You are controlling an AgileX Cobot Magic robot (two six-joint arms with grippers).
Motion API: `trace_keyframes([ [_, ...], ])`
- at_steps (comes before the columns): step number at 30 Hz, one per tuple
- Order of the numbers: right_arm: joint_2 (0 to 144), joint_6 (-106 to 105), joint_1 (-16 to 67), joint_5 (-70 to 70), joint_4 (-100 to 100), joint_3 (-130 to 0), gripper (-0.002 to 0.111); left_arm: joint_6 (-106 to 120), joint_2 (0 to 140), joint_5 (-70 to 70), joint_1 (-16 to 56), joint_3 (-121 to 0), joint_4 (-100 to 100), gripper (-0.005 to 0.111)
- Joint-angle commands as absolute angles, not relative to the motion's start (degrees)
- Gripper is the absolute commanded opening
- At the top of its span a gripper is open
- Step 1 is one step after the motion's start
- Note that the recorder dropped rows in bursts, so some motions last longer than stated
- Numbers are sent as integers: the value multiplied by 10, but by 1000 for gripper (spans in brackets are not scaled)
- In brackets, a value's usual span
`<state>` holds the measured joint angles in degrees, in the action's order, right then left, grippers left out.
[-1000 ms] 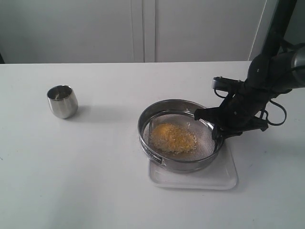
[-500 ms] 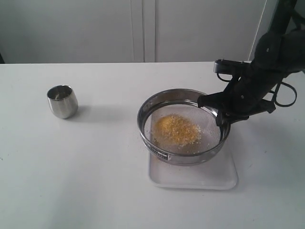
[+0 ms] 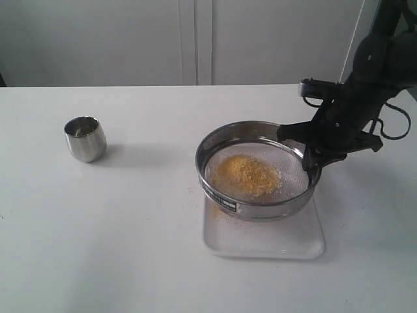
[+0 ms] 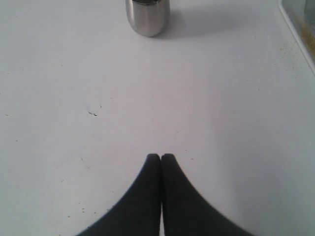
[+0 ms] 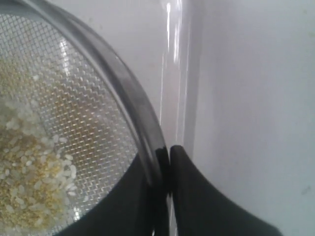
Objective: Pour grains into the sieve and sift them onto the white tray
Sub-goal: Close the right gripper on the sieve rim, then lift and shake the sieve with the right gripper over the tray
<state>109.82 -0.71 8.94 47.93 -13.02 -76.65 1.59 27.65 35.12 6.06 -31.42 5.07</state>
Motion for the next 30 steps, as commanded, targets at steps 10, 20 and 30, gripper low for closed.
trace_keyframes([
  [10,1051,11,80,456,-121,-725,0,18,272,356,59,-312,55,0],
  [20,1077,-11,68,479,-140,-729,0,18,272,356,59,-312,55,0],
  [30,1005,-13,80,450,-134,-671,0,18,272,356,59,-312,55,0],
])
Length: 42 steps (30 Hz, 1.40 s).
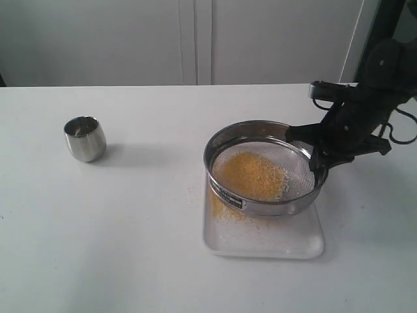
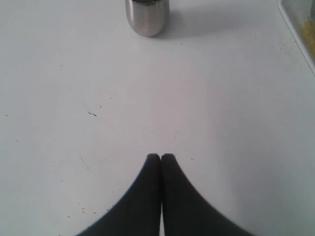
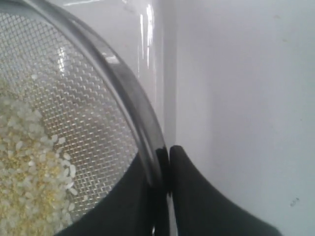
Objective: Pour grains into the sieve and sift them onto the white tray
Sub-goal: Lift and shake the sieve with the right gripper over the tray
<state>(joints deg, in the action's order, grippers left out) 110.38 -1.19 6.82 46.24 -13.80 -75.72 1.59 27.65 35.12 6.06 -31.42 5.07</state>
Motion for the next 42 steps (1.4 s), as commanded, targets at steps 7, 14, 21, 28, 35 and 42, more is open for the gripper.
trace_keyframes([
  [7,1061,5,81,505,-115,-749,0,18,272,356,59,-312,55,0],
  [14,1111,44,68,502,-121,-806,0,18,272,356,59,-312,55,0],
  [21,1007,11,68,427,-97,-708,0,18,272,356,59,-312,55,0],
  [28,1129,33,62,599,-113,-861,0,18,272,356,59,-312,55,0],
  [35,972,-4,67,348,-137,-638,0,18,272,356,59,-312,55,0],
  [42,1123,15,70,575,-133,-832,0,18,272,356,59,-312,55,0],
])
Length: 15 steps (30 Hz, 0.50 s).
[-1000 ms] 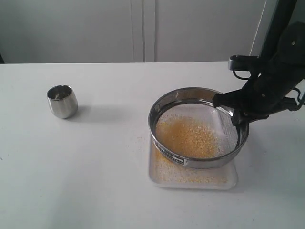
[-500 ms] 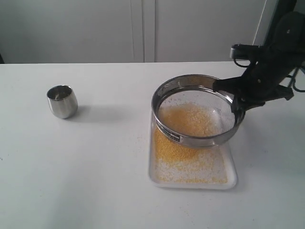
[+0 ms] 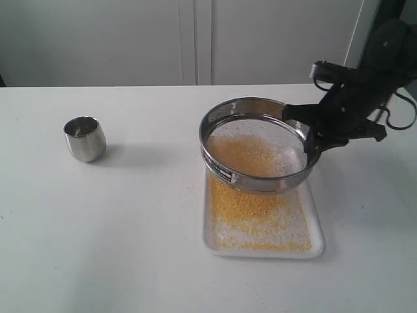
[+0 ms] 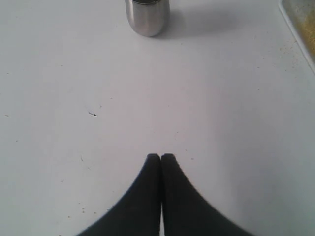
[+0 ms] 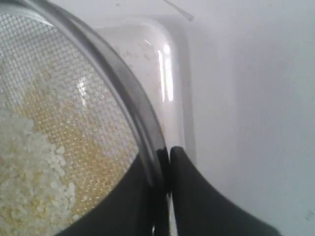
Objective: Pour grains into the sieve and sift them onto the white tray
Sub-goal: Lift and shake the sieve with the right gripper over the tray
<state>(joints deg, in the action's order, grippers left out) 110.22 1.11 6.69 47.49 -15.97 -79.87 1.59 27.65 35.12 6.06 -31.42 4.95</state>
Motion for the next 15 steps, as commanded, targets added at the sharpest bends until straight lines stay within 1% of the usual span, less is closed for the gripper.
trace_keyframes([
  [1,1093,20,75,548,-125,-799,0,18,272,356,59,-312,55,0],
  [2,1040,17,76,499,-122,-738,0,18,272,356,59,-312,55,0],
  [5,943,8,78,354,-126,-614,0,18,272,356,59,-312,55,0],
  [7,949,8,78,297,-139,-605,0,18,272,356,59,-312,55,0],
  [9,1015,8,78,309,-158,-676,0,18,272,356,59,-312,55,0],
  [10,1057,11,78,356,-154,-735,0,18,272,356,59,-312,55,0],
  [11,1093,36,73,434,-151,-793,0,18,272,356,59,-312,55,0],
  [12,1110,54,72,498,-149,-826,0,18,272,356,59,-312,55,0],
  [13,1113,46,72,537,-142,-834,0,18,272,356,59,-312,55,0],
  [15,1069,39,80,520,-113,-783,0,18,272,356,59,-312,55,0],
])
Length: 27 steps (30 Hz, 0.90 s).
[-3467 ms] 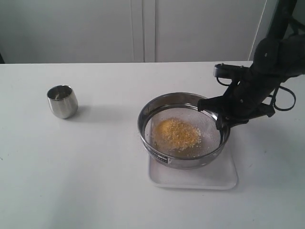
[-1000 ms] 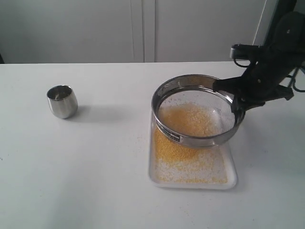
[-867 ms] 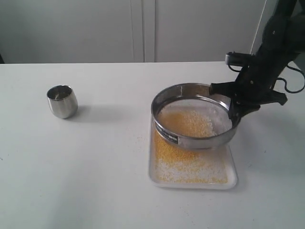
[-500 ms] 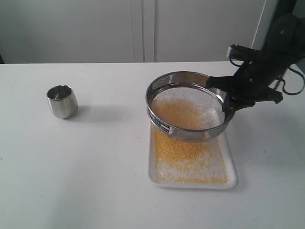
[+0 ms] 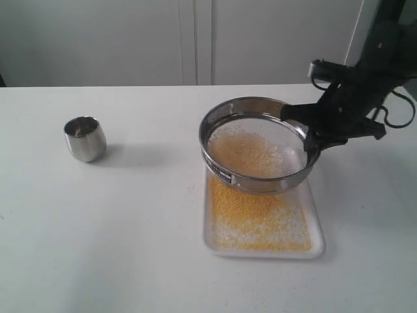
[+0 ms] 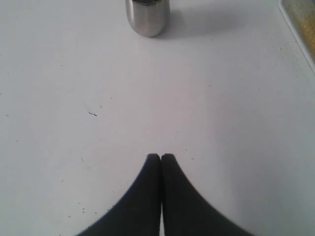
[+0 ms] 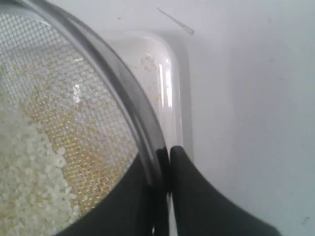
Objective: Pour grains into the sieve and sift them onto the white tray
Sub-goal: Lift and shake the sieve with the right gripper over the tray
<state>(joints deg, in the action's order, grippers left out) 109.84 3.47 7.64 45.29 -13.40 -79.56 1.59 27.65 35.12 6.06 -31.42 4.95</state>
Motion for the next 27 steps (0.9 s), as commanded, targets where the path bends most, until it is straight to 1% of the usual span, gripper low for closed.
trace_keyframes([
  [1,1029,39,83,490,-108,-735,0,18,272,356,59,-312,55,0],
  [3,946,31,82,427,-110,-648,0,18,272,356,59,-312,55,0],
  [5,910,16,82,315,-111,-587,0,18,272,356,59,-312,55,0],
  [6,919,21,82,289,-115,-591,0,18,272,356,59,-312,55,0],
  [7,951,29,79,291,-132,-623,0,18,272,356,59,-312,55,0],
  [8,997,29,73,335,-133,-677,0,18,272,356,59,-312,55,0],
  [10,1078,38,63,501,-131,-790,0,18,272,356,59,-312,55,0],
  [11,1097,42,61,579,-128,-823,0,18,272,356,59,-312,55,0],
  [12,1089,38,61,597,-111,-816,0,18,272,356,59,-312,55,0],
  [13,1067,41,63,574,-95,-792,0,18,272,356,59,-312,55,0],
  [16,947,19,69,467,-99,-652,0,18,272,356,59,-312,55,0],
  [17,921,0,69,405,-108,-614,0,18,272,356,59,-312,55,0],
  [18,917,0,69,335,-124,-600,0,18,272,356,59,-312,55,0],
  [19,930,0,69,300,-144,-608,0,18,272,356,59,-312,55,0],
  [20,966,0,69,304,-162,-648,0,18,272,356,59,-312,55,0],
  [21,1014,0,66,365,-160,-711,0,18,272,356,59,-312,55,0],
  [23,1088,28,55,549,-152,-814,0,18,272,356,59,-312,55,0],
  [24,1104,25,52,591,-151,-831,0,18,272,356,59,-312,55,0],
  [25,1097,21,52,588,-143,-819,0,18,272,356,59,-312,55,0],
  [27,1038,11,58,531,-145,-747,0,18,272,356,59,-312,55,0],
])
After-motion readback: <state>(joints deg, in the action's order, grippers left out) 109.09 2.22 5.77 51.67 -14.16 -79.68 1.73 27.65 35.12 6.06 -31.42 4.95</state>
